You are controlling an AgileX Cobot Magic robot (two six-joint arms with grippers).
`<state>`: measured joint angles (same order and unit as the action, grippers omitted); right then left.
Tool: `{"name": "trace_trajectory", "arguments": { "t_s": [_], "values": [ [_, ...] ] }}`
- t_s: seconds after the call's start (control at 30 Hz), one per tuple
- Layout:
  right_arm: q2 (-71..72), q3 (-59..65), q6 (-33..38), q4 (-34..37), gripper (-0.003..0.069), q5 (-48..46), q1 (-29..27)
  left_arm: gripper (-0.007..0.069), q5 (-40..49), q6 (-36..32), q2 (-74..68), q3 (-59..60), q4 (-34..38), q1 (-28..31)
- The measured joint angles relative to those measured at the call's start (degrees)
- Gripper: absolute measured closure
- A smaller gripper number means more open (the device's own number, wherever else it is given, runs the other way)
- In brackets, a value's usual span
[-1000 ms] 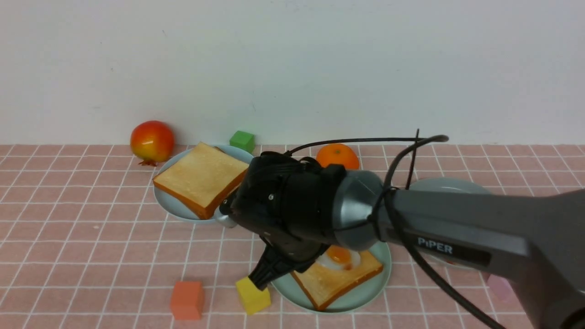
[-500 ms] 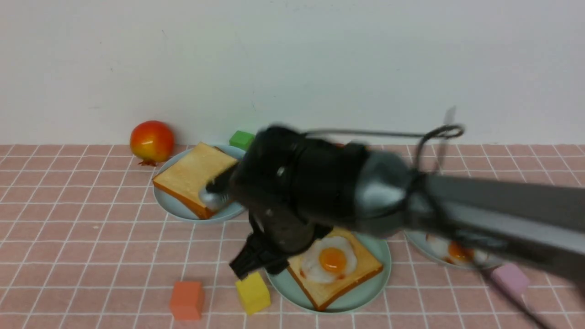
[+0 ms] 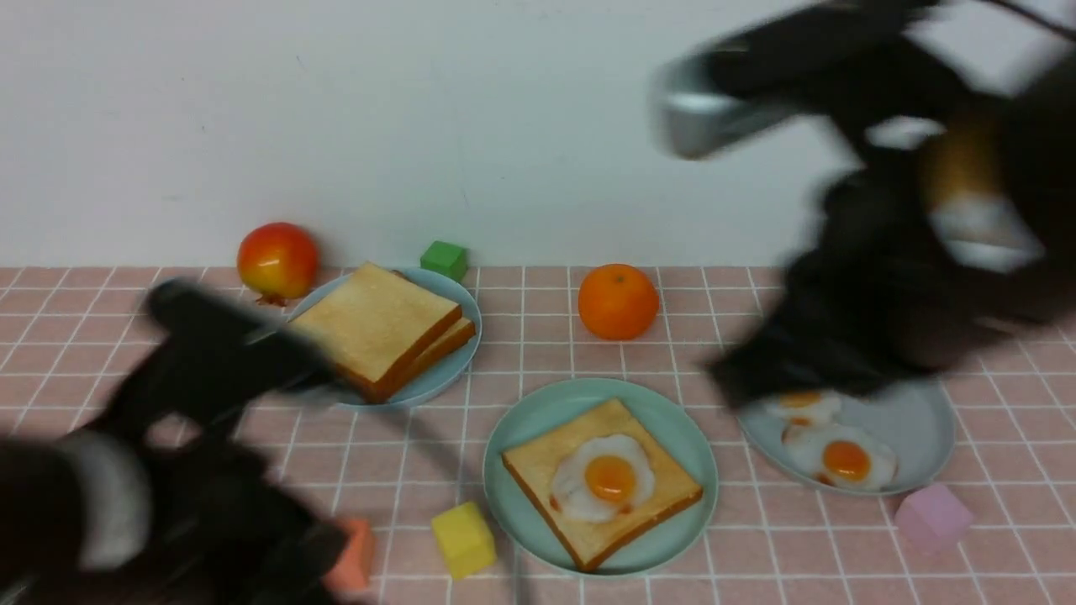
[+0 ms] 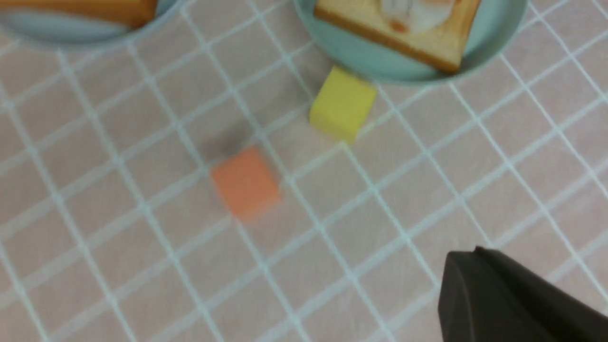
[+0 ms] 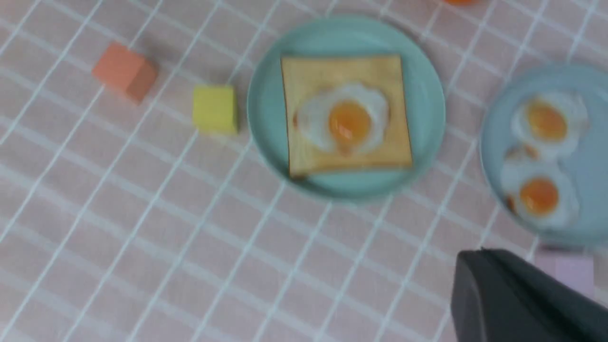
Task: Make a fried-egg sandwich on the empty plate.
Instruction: Use the left arm to grab a slice of bread
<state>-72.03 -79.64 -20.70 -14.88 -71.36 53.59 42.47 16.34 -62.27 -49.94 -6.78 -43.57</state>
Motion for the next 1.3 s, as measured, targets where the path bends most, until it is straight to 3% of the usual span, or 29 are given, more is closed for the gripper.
{"name": "trace_trajectory", "arguments": {
  "t_s": [0.1, 0.23, 0.33, 0.43, 0.63, 0.9, 1.07, 1.3],
  "values": [
    [8.7, 6.7, -0.1, 2.1, 0.0665, 0.6, 0.0, 0.0613, -0.1, -2.7, -7.0, -7.0, 0.9, 2.6],
    [18.1, 13.0, -1.3, 3.6, 0.0665, 3.9, 0.0, 0.0613, 0.5, -8.5, -13.6, -15.0, 6.0, 10.5],
    [25.4, 17.6, -2.8, 4.1, 0.0662, 6.3, 0.0, 0.0613, 1.7, -17.7, -21.2, -20.7, 13.8, 18.8],
    [28.0, 19.8, -3.0, 3.7, 0.066, 7.9, 0.0, 0.0613, 1.5, -23.9, -27.0, -23.5, 17.3, 21.3],
    [28.4, 20.8, -3.1, 3.6, 0.0658, 8.8, 0.0, 0.0577, -1.5, -27.0, -38.9, -29.7, 18.1, 23.5],
    [28.4, 20.8, -4.1, 3.5, 0.0658, 9.5, 0.0, 0.0293, -8.8, -27.3, -48.8, -35.0, 10.7, 23.9],
    [28.4, 20.8, -5.8, 3.5, 0.0656, 9.5, 0.0, 0.0242, -12.2, -27.3, -51.1, -35.0, 7.9, 23.9],
    [28.4, 20.8, -6.0, 3.5, 0.0655, 9.3, 0.0, 0.0263, -15.0, -27.3, -51.8, -35.0, 6.8, 23.9]
  ]
}}
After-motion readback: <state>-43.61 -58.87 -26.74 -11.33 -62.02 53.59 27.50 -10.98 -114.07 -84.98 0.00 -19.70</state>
